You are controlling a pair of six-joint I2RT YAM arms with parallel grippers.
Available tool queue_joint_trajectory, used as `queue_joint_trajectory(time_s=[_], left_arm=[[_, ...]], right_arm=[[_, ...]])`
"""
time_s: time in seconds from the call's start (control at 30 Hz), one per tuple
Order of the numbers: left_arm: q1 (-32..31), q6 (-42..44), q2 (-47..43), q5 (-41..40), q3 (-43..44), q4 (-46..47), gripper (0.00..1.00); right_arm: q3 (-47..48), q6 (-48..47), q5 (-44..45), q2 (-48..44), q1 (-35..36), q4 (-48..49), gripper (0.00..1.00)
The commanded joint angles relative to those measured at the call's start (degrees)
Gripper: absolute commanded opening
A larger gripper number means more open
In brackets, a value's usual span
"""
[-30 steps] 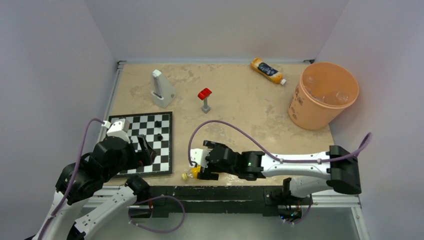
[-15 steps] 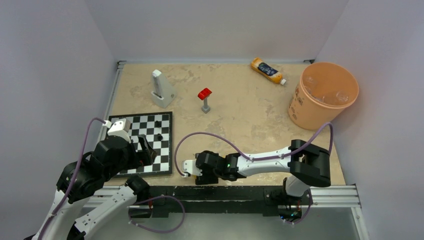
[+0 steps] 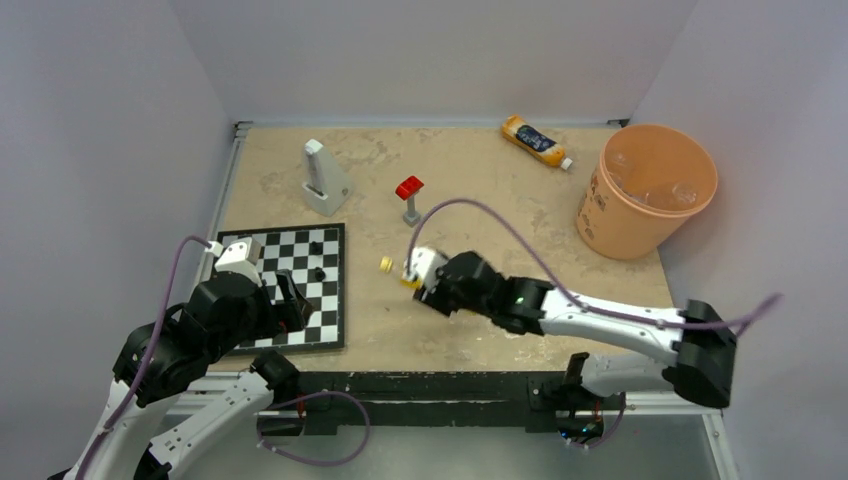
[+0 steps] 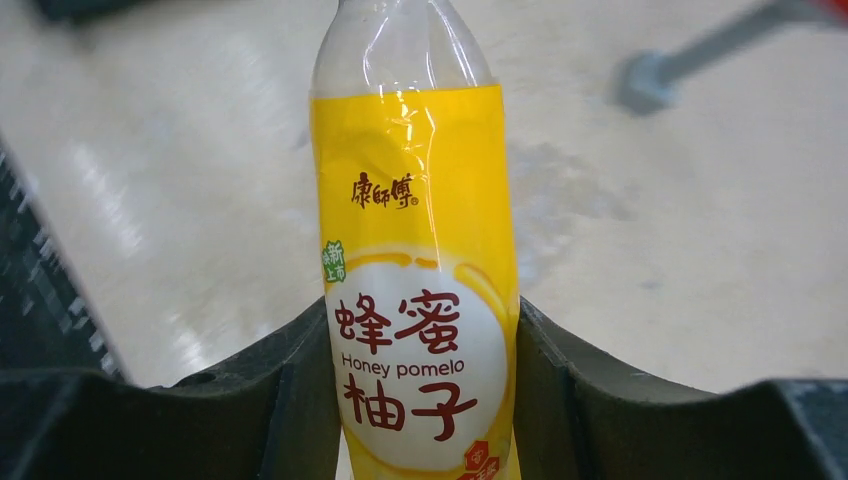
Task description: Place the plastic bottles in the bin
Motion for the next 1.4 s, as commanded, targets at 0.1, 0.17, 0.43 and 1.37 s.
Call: queue_joint_trajectory(time_s=[0.1, 0.17, 0.43, 1.37], left_arm=[[-0.23, 1.22, 0.17, 0.53, 0.76, 1.27, 1.00], [-0.24, 1.65, 0.58, 1.23, 0.84, 1.56, 1.00], [-0.19, 2.50, 2.08, 2.18, 0.24, 3.61, 1.00], [-0.19, 4.59, 7.23, 5.03, 0.55, 6.50, 1.00]], right_arm=[[2.25, 0.60, 2.72, -27.86, -18.88, 9.64, 0.48], [4.62, -1.88, 6.16, -32.00, -23.28, 9.97, 0.49], [17.32, -2.61, 7.06, -27.49, -49.82, 12.93, 0.48], [17.27, 12.05, 18.64, -8.82, -80.75, 24.00, 0.98]])
